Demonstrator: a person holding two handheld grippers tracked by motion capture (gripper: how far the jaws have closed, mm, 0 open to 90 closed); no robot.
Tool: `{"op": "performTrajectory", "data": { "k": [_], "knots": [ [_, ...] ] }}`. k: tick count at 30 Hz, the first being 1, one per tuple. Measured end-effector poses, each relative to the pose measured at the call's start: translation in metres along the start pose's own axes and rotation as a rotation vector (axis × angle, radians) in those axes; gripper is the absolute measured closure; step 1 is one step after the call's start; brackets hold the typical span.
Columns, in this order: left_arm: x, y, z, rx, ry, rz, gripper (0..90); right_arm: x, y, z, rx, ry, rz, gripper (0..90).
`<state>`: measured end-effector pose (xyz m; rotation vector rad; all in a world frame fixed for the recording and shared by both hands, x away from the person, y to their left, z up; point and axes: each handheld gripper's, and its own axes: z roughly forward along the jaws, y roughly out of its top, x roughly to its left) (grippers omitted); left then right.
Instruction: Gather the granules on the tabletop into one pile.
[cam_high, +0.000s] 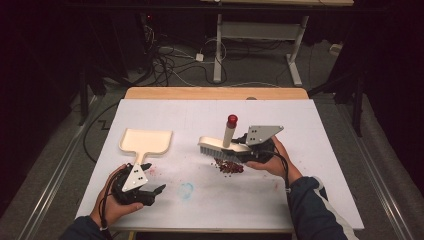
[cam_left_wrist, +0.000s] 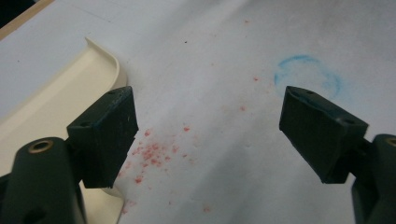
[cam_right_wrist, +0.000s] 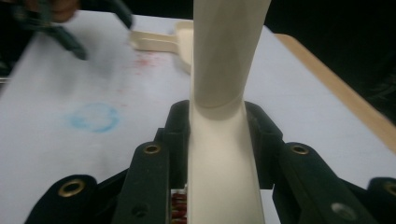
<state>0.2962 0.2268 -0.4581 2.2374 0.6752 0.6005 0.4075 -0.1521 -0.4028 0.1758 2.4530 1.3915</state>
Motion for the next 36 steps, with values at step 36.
{"op": "performTrajectory", "data": {
  "k": [36],
  "knots": [
    [-0.001,-0.001,-0.001,0.011,-0.001,0.01,18.4,0.008,-0.013,0.002,0.054,-0.161,-0.02,67.7]
  ]
}}
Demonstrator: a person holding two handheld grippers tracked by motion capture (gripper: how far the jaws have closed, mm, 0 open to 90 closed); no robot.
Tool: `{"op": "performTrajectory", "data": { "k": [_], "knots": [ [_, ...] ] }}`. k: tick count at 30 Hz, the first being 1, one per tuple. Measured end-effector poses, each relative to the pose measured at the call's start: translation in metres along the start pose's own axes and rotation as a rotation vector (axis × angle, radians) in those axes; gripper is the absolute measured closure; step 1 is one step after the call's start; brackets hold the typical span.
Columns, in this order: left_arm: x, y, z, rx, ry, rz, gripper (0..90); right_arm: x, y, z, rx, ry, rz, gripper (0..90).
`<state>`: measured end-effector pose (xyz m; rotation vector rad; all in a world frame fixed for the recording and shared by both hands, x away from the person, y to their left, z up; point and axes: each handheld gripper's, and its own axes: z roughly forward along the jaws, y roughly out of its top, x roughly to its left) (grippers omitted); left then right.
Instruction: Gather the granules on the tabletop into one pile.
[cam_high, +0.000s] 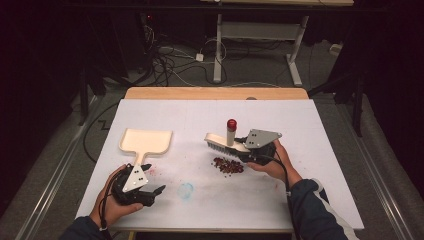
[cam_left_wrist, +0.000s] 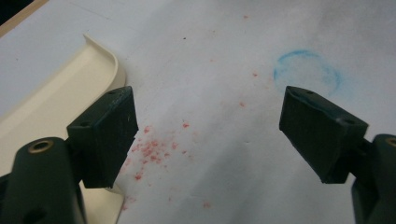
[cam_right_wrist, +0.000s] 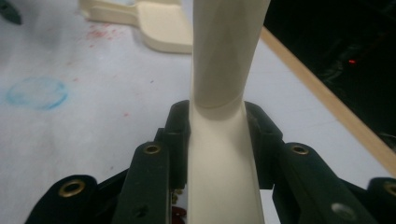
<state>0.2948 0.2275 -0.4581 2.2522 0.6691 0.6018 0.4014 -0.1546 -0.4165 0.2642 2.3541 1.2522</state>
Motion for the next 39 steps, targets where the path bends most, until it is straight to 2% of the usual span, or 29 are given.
{"op": "performTrajectory", "data": {
  "k": [1,3,7,8,10,12,16,19,22,26,28,31,34,39],
  "knots": [
    [0.0,0.0,0.0,-0.001,0.001,0.0,18.4,0.003,0.004,-0.002,-0.001,-0.016,0.028,67.7],
    [0.0,0.0,-0.001,-0.005,0.002,-0.001,18.4,0.011,0.014,-0.004,-0.011,-0.019,0.11,67.7],
    [0.0,0.0,-0.002,-0.006,0.004,0.003,18.4,0.035,0.029,-0.002,-0.021,0.001,0.249,67.7],
    [0.0,0.0,-0.003,-0.005,0.005,0.005,18.4,0.042,0.031,0.001,-0.027,-0.001,0.297,67.6],
    [-0.001,0.0,-0.003,-0.008,0.003,0.004,18.4,0.054,0.032,0.009,-0.008,-0.006,0.376,67.6],
    [-0.001,0.001,-0.003,-0.006,0.004,0.007,18.4,0.065,0.032,0.018,0.02,-0.037,0.44,67.7],
    [-0.001,0.0,-0.003,-0.005,0.0,0.007,18.4,0.076,0.027,0.031,0.062,-0.101,0.485,67.7],
    [-0.002,0.0,-0.003,-0.006,-0.002,0.008,18.4,0.076,0.022,0.03,0.08,-0.164,0.514,67.7],
    [-0.002,0.0,-0.003,-0.004,-0.005,0.009,18.4,0.071,0.017,0.025,0.087,-0.186,0.546,67.7],
    [-0.003,0.001,-0.003,-0.006,-0.005,0.01,18.4,0.067,0.013,0.017,0.095,-0.195,0.56,67.7],
    [-0.003,0.001,-0.003,-0.005,-0.006,0.011,18.4,0.063,0.012,0.013,0.079,-0.193,0.517,67.7],
    [-0.003,0.001,-0.002,-0.004,-0.008,0.013,18.4,0.059,0.012,0.008,0.066,-0.164,0.494,67.7],
    [-0.003,0.001,-0.003,-0.006,-0.007,0.012,18.4,0.056,0.015,0.001,0.054,-0.168,0.447,67.7],
    [-0.002,0.001,-0.004,-0.006,-0.002,0.012,18.4,0.051,0.019,-0.018,0.042,-0.124,0.379,67.6]
  ]
}}
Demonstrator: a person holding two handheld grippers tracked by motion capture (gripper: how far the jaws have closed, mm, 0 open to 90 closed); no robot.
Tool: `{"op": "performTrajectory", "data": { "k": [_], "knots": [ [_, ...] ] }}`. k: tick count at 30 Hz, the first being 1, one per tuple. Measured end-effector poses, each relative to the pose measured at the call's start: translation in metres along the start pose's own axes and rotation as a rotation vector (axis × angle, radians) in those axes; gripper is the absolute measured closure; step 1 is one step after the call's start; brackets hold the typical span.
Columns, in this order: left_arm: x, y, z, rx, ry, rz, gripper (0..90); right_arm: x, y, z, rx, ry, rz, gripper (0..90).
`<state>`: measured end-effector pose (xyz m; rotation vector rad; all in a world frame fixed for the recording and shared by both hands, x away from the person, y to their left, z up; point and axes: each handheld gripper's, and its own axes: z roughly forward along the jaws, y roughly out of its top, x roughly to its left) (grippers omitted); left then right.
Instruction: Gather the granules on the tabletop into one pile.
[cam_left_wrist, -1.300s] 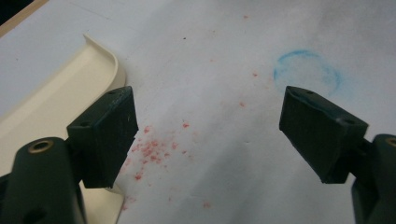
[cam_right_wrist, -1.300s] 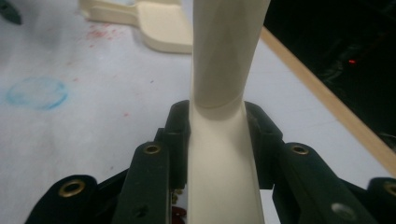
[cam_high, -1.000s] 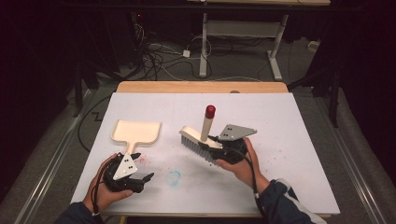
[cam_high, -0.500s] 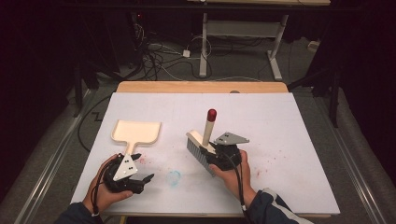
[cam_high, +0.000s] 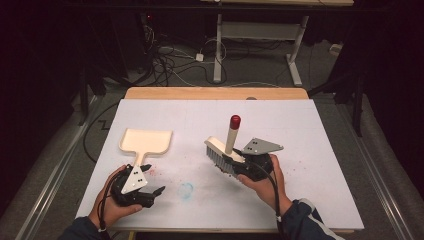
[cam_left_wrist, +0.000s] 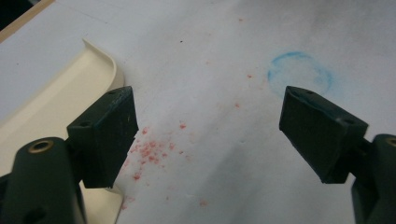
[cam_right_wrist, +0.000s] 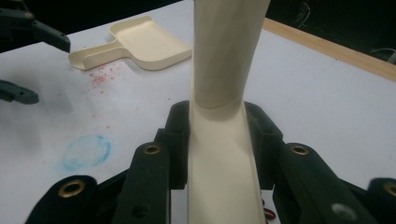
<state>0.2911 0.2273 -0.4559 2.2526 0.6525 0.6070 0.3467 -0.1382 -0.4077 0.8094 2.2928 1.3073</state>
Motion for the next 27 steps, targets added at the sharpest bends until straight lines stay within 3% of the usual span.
{"op": "performTrajectory", "data": {
  "k": [5,15,27],
  "knots": [
    [0.0,0.0,-0.001,-0.002,0.005,0.001,18.4,-0.005,0.0,-0.022,-0.006,0.007,-0.044,67.6],
    [0.001,0.0,-0.001,0.001,0.01,-0.006,18.4,-0.018,-0.013,-0.074,0.017,0.07,-0.147,67.5],
    [0.002,0.0,-0.002,0.005,0.026,-0.008,18.4,-0.031,-0.039,-0.117,0.096,0.08,-0.162,67.5]
  ]
}}
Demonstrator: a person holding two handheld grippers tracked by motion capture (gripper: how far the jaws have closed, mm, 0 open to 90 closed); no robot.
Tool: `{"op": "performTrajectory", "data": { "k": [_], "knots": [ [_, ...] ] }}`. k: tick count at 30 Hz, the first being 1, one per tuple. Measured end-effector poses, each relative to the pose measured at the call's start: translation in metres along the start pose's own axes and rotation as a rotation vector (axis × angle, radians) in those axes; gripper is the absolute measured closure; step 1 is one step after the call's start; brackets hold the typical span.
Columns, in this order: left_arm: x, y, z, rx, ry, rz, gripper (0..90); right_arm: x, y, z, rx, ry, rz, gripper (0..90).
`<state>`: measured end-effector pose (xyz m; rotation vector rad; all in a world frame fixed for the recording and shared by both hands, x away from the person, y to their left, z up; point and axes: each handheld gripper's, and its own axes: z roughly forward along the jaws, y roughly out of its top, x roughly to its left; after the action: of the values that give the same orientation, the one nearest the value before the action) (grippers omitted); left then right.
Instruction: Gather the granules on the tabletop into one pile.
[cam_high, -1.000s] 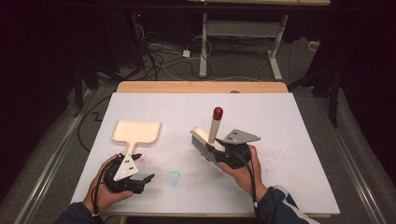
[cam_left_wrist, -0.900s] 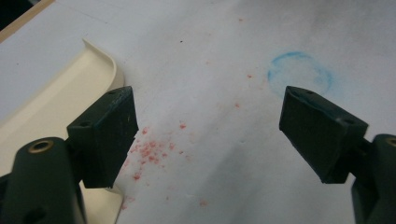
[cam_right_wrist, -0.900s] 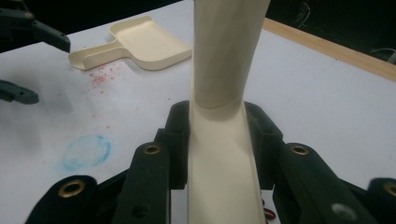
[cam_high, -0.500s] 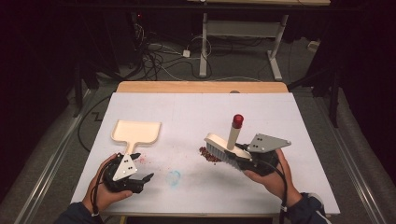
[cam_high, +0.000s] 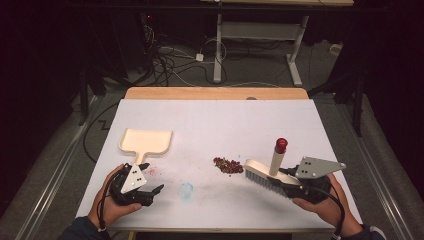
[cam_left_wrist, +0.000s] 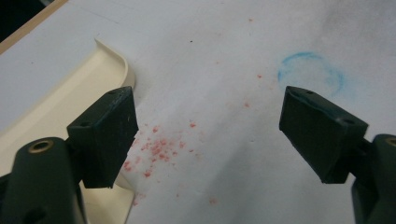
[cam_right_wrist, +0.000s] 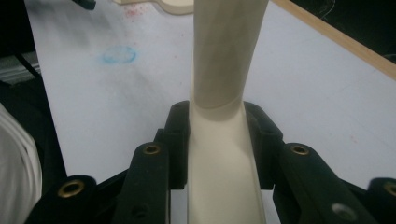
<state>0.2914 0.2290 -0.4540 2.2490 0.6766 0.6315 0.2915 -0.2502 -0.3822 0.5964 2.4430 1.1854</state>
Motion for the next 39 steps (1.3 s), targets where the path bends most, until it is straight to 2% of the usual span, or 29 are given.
{"op": "performTrajectory", "data": {
  "k": [6,10,14,17,19,23,30,34,37,39],
  "knots": [
    [0.0,0.0,0.0,0.004,0.005,0.002,18.4,-0.003,-0.014,-0.013,0.03,0.004,0.025,67.5],
    [0.0,0.0,0.0,0.008,0.004,0.003,18.4,-0.006,-0.021,-0.017,0.044,0.039,0.045,67.5],
    [0.0,0.0,0.0,0.011,0.001,0.003,18.4,-0.014,-0.03,-0.018,0.065,0.091,0.058,67.5],
    [0.0,0.0,0.001,0.01,0.0,0.003,18.4,-0.021,-0.036,-0.017,0.105,0.107,0.071,67.2],
    [0.0,0.0,0.001,0.013,0.0,0.005,18.4,-0.028,-0.038,-0.018,0.098,0.109,0.079,67.1],
    [0.0,0.001,0.001,0.012,-0.002,0.004,18.4,-0.045,-0.04,-0.022,0.053,0.083,0.11,66.1],
    [0.0,0.001,0.003,0.016,-0.005,0.003,18.5,-0.076,-0.038,-0.008,0.089,0.036,0.155,56.7],
    [0.0,0.001,0.005,0.023,-0.011,0.008,18.4,-0.099,-0.036,0.007,0.099,0.011,0.223,51.7],
    [0.0,0.001,0.005,0.025,-0.015,0.006,18.4,-0.119,-0.039,0.024,0.12,0.031,0.298,48.6],
    [0.0,0.001,0.005,0.017,-0.017,0.012,18.4,-0.132,-0.043,0.036,0.155,0.036,0.339,45.5]
  ]
}}
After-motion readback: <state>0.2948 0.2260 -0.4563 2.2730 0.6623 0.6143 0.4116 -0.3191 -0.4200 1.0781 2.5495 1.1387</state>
